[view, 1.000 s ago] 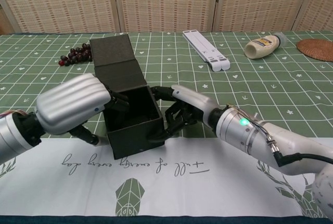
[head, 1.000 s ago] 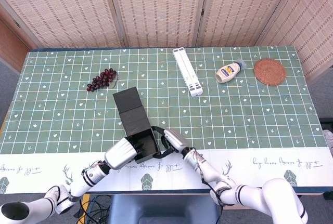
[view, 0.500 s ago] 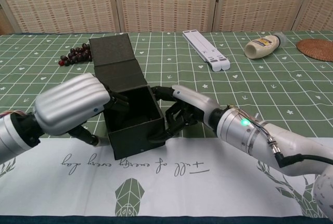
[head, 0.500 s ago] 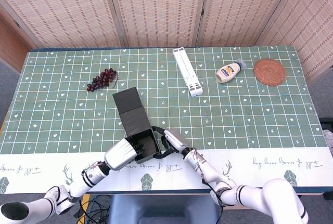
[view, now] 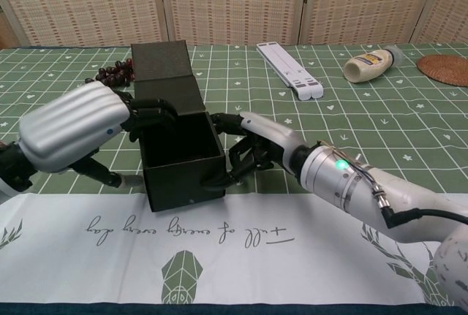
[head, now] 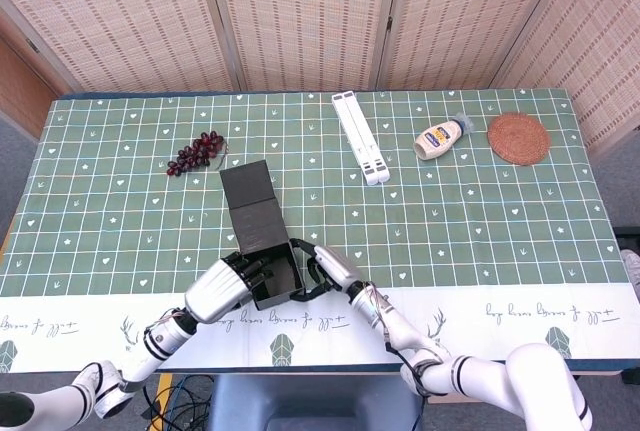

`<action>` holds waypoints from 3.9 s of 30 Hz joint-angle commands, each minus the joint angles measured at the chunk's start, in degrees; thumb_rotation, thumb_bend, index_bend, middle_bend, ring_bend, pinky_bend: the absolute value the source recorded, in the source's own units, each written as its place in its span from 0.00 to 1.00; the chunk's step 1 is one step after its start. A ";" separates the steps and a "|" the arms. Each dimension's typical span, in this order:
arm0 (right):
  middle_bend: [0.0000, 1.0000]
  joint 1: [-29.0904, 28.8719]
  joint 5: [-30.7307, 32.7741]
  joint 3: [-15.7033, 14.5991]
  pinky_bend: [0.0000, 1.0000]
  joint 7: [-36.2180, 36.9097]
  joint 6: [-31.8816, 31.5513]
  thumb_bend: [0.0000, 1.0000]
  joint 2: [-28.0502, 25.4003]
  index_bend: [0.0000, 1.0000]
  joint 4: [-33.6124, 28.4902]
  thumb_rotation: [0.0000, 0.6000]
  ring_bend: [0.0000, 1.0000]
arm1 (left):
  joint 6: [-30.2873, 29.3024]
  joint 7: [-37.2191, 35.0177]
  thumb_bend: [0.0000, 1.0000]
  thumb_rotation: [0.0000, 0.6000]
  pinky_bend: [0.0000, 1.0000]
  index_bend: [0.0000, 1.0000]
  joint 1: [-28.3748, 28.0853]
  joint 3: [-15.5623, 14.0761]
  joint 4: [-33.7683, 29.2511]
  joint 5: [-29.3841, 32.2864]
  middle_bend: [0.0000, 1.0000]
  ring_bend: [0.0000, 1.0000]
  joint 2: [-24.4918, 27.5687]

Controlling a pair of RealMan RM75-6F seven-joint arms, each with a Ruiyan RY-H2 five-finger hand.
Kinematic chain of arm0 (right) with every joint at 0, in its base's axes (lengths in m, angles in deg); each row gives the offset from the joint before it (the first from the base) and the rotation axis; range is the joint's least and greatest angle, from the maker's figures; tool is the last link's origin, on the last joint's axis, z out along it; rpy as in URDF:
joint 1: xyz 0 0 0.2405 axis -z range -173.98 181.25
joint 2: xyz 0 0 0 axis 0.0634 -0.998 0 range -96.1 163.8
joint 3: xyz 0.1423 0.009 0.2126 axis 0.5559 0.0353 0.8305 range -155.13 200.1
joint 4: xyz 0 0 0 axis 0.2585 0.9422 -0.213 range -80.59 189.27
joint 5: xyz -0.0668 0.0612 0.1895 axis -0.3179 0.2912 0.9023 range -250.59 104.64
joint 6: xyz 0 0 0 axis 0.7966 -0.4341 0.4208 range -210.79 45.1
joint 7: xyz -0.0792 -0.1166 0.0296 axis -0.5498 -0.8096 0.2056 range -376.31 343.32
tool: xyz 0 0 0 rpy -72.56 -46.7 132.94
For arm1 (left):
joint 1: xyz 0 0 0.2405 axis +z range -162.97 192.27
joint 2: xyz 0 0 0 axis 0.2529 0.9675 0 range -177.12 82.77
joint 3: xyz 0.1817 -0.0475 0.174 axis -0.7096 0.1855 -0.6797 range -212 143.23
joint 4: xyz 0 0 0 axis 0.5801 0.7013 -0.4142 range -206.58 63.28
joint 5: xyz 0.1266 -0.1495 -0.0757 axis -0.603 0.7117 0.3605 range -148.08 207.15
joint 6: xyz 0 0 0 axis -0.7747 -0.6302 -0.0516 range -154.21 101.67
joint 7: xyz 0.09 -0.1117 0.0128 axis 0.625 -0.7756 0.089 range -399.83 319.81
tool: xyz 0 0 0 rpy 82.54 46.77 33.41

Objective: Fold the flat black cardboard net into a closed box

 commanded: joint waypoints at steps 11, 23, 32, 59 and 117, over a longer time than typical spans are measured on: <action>0.26 -1.23 5.90 5.04 1.00 -4.76 1.74 0.20 1.51 0.18 1.07 1.00 0.77 | -0.77 0.77 0.00 1.00 0.51 0.26 3.30 2.29 -12.15 4.32 0.25 0.38 7.95; 0.01 -1.18 8.76 5.13 1.00 -9.34 4.39 0.18 1.86 0.00 -1.62 1.00 0.67 | -0.30 0.05 0.00 1.00 0.51 0.23 5.98 4.08 -14.41 8.08 0.23 0.39 11.11; 0.00 2.63 10.19 3.48 1.00 -14.51 2.86 0.15 -4.63 0.00 -12.22 1.00 0.62 | 5.01 -8.59 0.00 1.00 0.56 0.17 7.32 5.08 -21.08 14.20 0.19 0.39 13.08; 0.00 6.01 9.76 8.40 1.00 -22.01 -4.11 0.14 -28.69 0.00 -37.16 1.00 0.61 | 32.54 -43.66 0.00 1.00 0.68 0.00 -0.20 7.41 -18.55 23.31 0.00 0.40 11.32; 0.05 -3.22 23.51 12.49 1.00 -19.07 4.85 0.21 -10.36 0.00 -13.49 1.00 0.61 | 23.52 -52.70 0.00 1.00 0.74 0.40 2.65 6.41 -30.78 13.44 0.37 0.55 15.54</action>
